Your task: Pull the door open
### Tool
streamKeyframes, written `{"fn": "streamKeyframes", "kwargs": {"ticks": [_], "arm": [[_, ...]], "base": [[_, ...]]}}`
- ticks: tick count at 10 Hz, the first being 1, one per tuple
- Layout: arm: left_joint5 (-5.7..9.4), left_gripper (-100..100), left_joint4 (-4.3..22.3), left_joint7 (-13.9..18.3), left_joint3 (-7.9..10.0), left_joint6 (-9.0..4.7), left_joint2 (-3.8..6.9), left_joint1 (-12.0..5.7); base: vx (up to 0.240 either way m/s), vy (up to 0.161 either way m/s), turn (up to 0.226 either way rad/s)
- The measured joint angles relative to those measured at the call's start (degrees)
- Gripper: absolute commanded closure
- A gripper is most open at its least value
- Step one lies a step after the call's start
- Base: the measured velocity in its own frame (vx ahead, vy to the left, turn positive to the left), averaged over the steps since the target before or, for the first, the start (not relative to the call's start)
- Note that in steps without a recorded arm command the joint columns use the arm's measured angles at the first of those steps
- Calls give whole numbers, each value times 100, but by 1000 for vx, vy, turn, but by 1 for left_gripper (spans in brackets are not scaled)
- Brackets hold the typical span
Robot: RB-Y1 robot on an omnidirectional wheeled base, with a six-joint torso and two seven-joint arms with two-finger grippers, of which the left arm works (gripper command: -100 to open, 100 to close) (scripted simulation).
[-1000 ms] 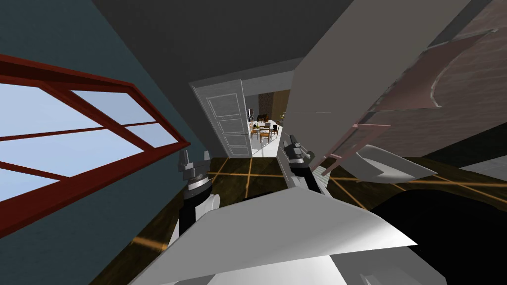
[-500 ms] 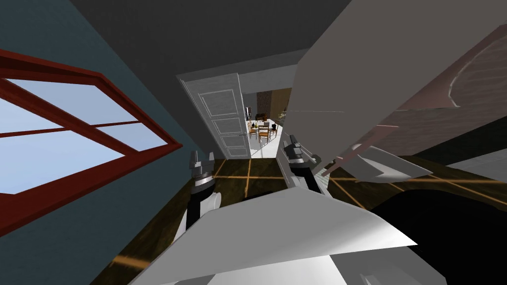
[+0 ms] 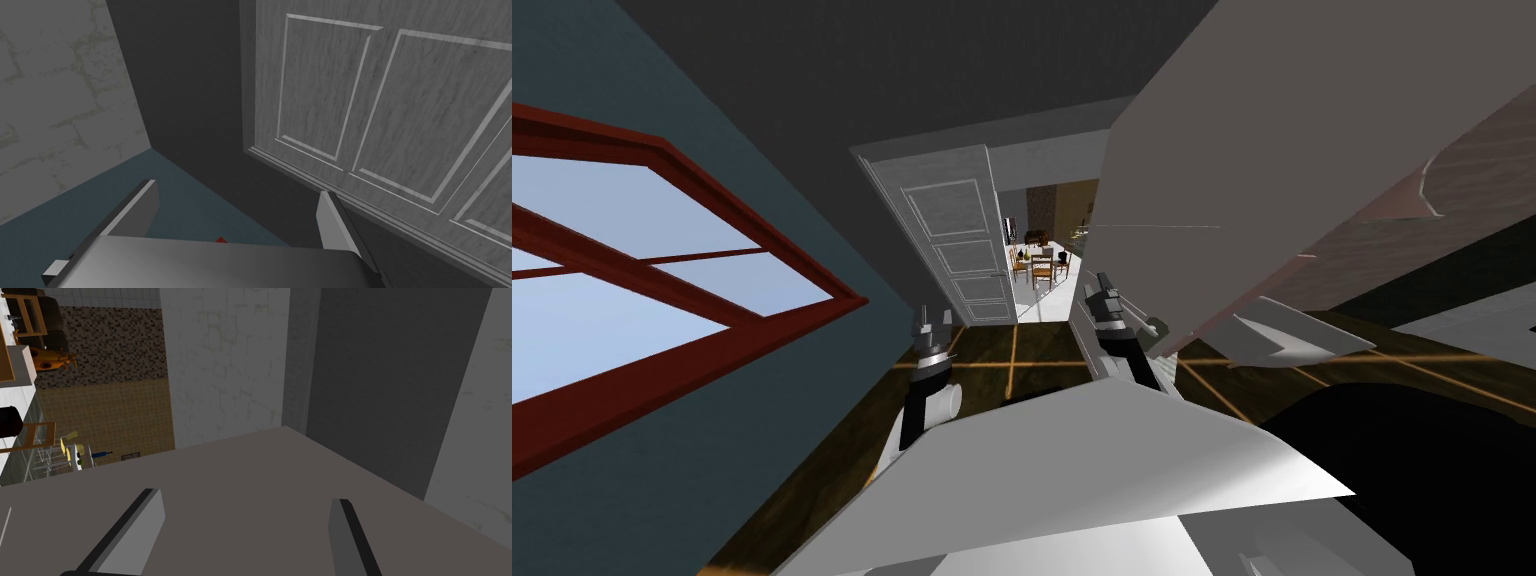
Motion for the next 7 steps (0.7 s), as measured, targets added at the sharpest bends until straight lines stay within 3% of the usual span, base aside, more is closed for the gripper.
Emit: {"fn": "streamKeyframes", "kwargs": {"ticks": [3, 7], "arm": [[20, -100, 454, 28, 28, 34, 129, -171], [40, -100, 1035, 46, 73, 183, 282, -483]], "base": [[133, -2, -75], [118, -3, -67]]}}
